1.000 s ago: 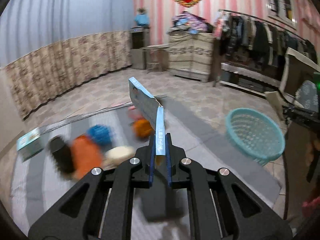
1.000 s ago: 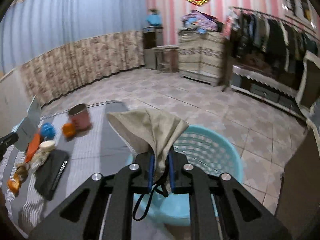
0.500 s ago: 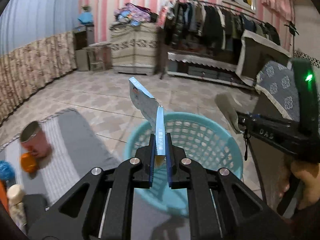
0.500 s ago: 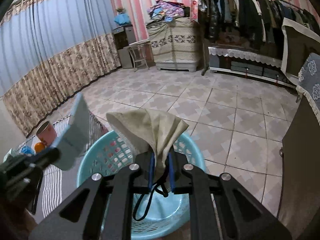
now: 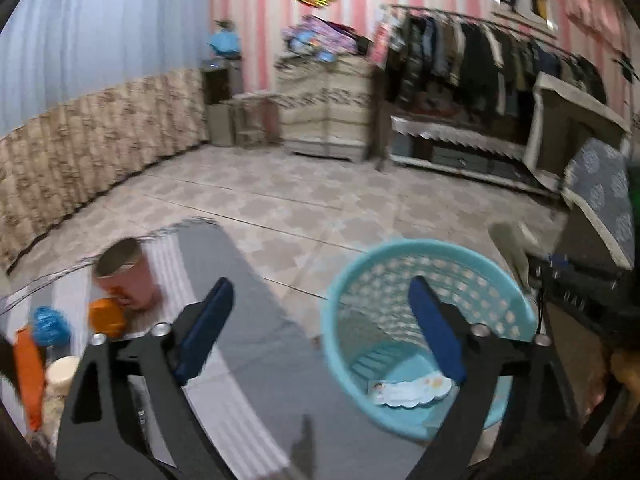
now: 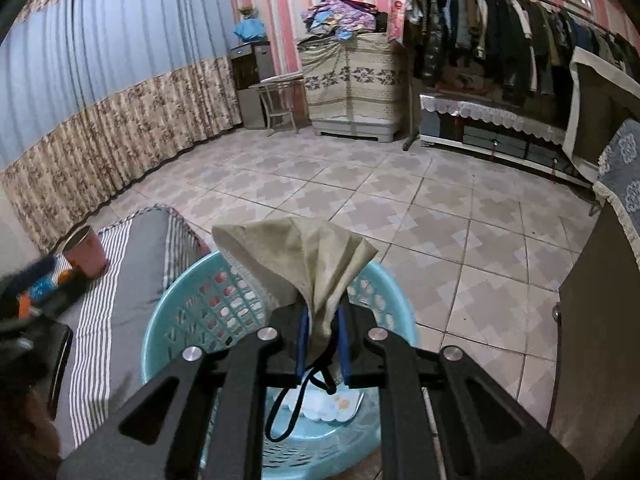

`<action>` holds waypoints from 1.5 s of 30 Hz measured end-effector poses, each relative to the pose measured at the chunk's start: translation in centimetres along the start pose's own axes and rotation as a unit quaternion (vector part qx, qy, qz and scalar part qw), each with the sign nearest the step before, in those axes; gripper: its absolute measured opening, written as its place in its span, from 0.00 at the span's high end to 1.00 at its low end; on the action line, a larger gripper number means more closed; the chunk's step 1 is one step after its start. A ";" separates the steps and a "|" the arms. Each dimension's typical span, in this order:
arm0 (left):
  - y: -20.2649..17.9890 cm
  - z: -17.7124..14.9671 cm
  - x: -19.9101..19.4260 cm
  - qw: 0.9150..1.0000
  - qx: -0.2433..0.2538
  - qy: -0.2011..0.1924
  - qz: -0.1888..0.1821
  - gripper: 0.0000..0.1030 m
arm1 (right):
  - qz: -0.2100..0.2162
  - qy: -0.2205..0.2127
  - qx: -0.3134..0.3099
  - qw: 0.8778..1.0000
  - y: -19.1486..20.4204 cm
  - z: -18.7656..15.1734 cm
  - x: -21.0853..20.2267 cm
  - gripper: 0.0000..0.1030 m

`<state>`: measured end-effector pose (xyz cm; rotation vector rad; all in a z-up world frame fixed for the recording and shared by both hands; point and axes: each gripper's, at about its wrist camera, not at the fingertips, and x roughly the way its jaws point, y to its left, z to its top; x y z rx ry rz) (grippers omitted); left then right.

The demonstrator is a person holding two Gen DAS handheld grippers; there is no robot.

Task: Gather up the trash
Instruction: 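Carry card and mask to the blue basket and release both, then return both tools from the basket to the table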

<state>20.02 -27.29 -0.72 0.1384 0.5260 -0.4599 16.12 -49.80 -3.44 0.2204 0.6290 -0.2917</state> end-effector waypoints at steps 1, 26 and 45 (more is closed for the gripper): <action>0.8 0.0 -0.8 1.000 -0.009 -0.007 0.010 0.06 | 0.000 -0.002 -0.003 1.000 0.3 -0.1 0.0 0.84; 13.8 -2.5 -8.6 0.991 -0.076 -0.014 0.112 0.05 | -0.008 0.099 0.015 0.995 2.7 -2.4 3.7 0.11; 15.3 -3.6 -8.8 0.990 -0.083 -0.012 0.114 0.05 | -0.013 0.180 -0.065 0.981 7.5 -5.5 7.0 0.04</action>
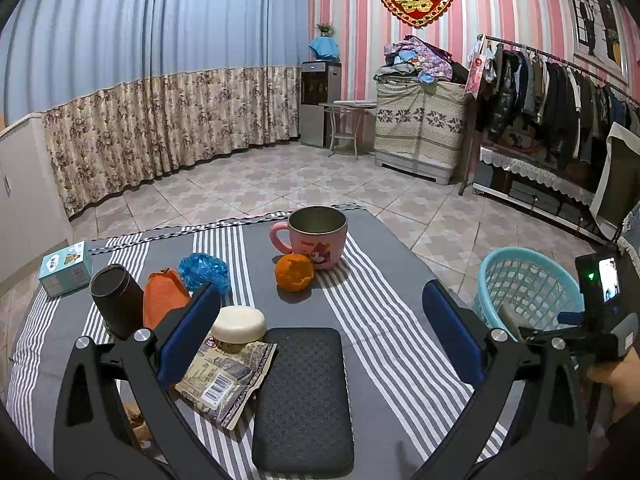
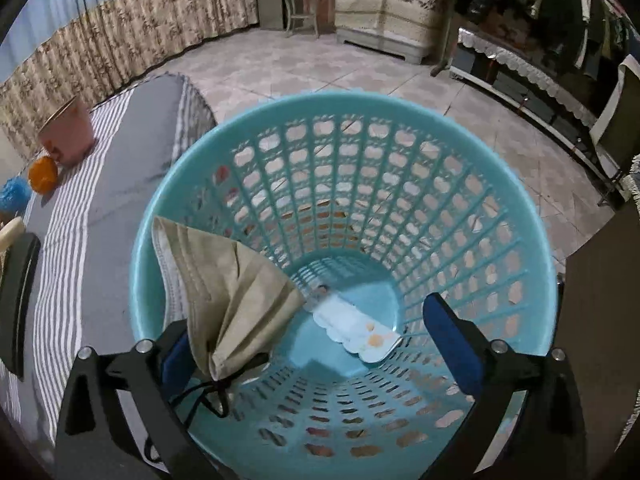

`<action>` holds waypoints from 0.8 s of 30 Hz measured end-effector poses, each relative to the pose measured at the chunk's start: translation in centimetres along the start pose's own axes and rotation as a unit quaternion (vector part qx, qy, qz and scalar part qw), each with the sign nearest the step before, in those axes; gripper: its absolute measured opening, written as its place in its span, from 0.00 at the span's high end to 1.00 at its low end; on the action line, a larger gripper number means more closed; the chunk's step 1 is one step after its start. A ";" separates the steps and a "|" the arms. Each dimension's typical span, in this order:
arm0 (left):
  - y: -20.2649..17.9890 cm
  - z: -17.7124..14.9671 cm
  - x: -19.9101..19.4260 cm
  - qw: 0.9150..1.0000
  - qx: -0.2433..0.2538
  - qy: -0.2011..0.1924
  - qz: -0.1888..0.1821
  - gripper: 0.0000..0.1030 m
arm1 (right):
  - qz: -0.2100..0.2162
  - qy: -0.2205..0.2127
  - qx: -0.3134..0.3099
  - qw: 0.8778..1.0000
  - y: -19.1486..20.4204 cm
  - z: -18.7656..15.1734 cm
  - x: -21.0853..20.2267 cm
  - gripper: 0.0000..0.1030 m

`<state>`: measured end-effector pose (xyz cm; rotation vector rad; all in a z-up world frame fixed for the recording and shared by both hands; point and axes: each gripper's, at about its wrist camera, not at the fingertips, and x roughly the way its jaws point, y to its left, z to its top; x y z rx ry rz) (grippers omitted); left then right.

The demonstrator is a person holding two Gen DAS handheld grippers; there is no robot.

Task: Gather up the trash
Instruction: 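Return both tools from the basket to the table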

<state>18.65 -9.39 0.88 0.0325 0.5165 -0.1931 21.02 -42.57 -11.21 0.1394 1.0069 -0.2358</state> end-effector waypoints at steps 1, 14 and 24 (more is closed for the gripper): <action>0.0 0.0 0.0 1.000 0.001 0.000 0.000 0.05 | 0.010 0.004 0.000 1.000 0.3 -0.1 0.0 0.04; 1.4 -0.2 -0.7 1.000 -0.011 -0.009 0.020 0.05 | 0.076 -0.036 0.046 0.995 -0.6 0.6 -3.0 0.04; 6.7 -1.8 -3.0 0.997 -0.016 -0.003 0.069 0.05 | 0.008 -0.154 0.001 0.988 1.7 1.1 -7.5 0.04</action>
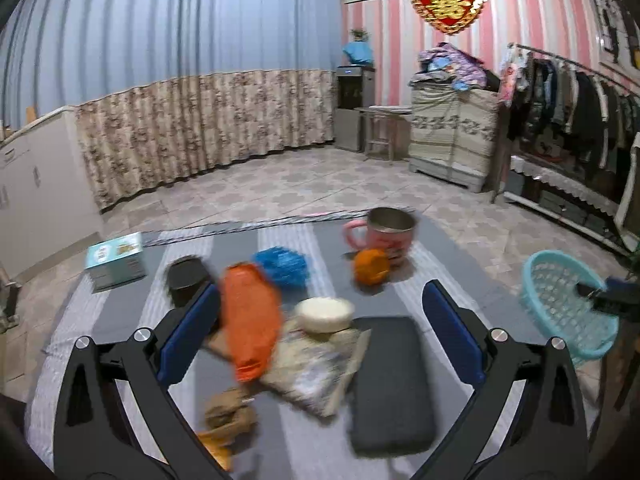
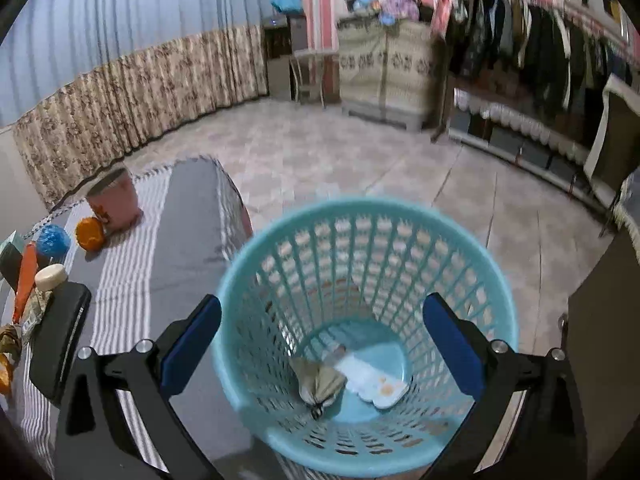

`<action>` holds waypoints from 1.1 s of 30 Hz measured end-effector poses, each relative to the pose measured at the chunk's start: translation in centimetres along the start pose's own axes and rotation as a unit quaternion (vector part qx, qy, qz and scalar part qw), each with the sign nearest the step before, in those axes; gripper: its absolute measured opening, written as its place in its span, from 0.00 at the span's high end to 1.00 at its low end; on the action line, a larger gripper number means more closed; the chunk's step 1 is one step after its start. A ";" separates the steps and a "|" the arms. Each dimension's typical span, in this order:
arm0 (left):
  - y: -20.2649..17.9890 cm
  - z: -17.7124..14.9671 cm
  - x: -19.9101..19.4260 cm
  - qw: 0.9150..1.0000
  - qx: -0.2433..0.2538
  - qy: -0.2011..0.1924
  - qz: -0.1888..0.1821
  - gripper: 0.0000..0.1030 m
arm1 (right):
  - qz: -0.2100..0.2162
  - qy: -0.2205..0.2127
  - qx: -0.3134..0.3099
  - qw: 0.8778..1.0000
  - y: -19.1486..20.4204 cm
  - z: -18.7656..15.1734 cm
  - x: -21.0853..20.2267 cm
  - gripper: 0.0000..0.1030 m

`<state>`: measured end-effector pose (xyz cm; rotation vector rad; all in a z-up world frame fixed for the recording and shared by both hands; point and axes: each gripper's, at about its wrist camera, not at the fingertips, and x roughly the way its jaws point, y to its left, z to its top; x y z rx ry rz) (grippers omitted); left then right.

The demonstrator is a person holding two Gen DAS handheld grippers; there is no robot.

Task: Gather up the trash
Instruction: 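Return both tools from the basket to the table, then grasp the orange peel with the left tool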

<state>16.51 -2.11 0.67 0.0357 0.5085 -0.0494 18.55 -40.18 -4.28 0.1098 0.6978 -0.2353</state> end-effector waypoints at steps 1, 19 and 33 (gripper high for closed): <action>1.0 -0.3 -0.1 1.000 -0.002 0.003 0.010 0.05 | -0.001 -0.008 -0.004 1.000 0.4 0.0 -0.4 0.04; 10.0 -11.2 0.3 0.986 -0.049 0.157 0.005 0.05 | 0.031 -0.052 -0.087 0.994 11.0 -3.6 -4.1 0.04; 8.3 -11.3 2.6 0.984 -0.023 0.179 -0.011 0.62 | 0.035 -0.035 -0.124 0.991 13.1 -4.9 -4.0 0.04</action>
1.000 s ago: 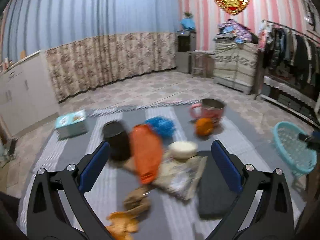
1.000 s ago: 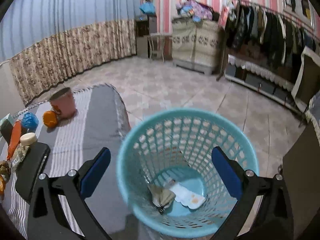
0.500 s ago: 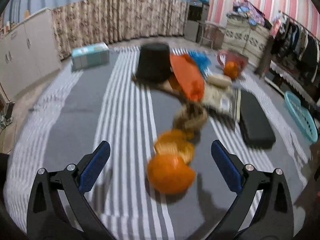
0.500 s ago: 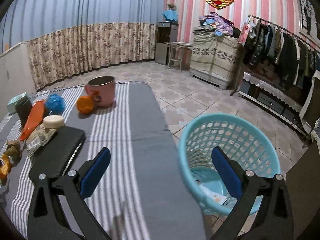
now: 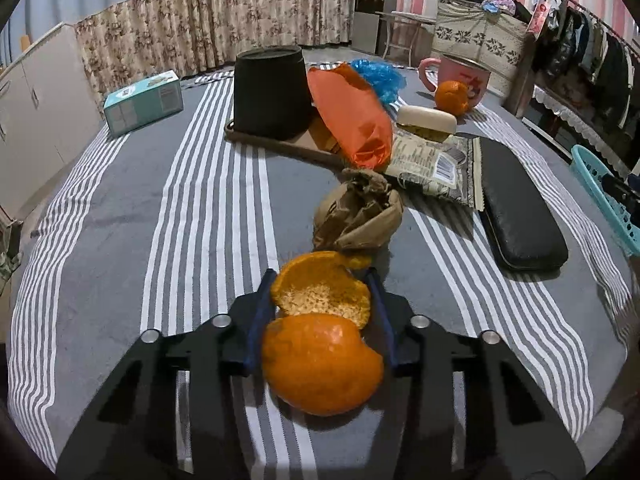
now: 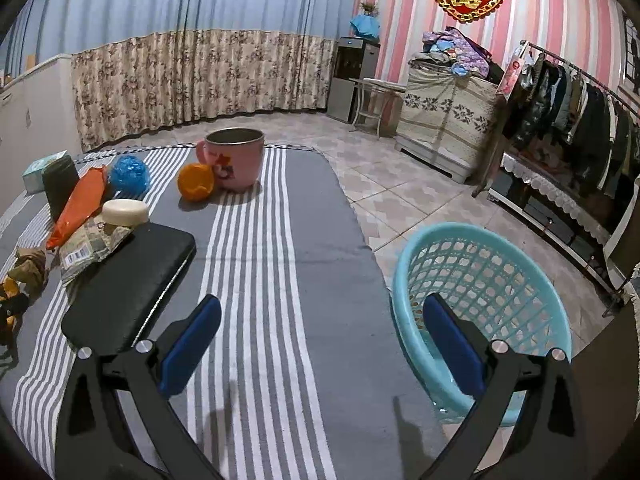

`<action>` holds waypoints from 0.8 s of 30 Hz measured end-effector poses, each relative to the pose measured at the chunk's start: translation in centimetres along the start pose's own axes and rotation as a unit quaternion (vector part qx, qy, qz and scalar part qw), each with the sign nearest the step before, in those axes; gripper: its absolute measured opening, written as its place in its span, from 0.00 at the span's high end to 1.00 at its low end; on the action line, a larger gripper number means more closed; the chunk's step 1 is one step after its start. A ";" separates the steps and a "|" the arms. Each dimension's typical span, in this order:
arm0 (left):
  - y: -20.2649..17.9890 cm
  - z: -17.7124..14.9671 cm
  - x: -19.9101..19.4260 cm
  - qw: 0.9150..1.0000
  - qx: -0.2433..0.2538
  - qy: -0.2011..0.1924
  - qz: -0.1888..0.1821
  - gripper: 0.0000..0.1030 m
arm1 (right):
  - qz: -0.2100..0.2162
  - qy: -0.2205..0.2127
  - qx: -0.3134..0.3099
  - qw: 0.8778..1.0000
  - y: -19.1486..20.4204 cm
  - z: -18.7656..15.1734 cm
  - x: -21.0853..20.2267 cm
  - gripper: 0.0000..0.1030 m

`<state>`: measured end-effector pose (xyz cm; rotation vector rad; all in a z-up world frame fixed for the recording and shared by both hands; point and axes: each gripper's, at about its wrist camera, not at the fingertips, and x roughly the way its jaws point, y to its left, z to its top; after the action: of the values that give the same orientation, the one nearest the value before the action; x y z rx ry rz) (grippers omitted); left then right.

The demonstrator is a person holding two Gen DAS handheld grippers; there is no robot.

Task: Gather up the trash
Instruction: 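Grasp the orange peel with the left tool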

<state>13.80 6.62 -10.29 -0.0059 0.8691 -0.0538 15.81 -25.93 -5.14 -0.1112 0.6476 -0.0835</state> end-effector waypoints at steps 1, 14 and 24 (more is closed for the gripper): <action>0.2 -0.1 -0.2 1.000 -0.005 -0.005 -0.004 0.63 | 0.003 0.000 -0.001 1.000 0.0 0.0 -0.1 0.04; 4.6 1.8 -3.9 0.997 -0.030 -0.069 0.007 0.70 | 0.033 -0.001 -0.007 0.999 4.1 0.1 -1.8 0.04; 9.2 5.5 -5.5 0.989 -0.018 -0.142 0.033 0.70 | 0.085 0.005 -0.022 0.996 13.9 -1.0 -3.4 0.04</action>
<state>14.83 15.97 -2.82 -0.0188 0.5853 0.0256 13.07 -11.84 -5.66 -0.0972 0.6663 0.0939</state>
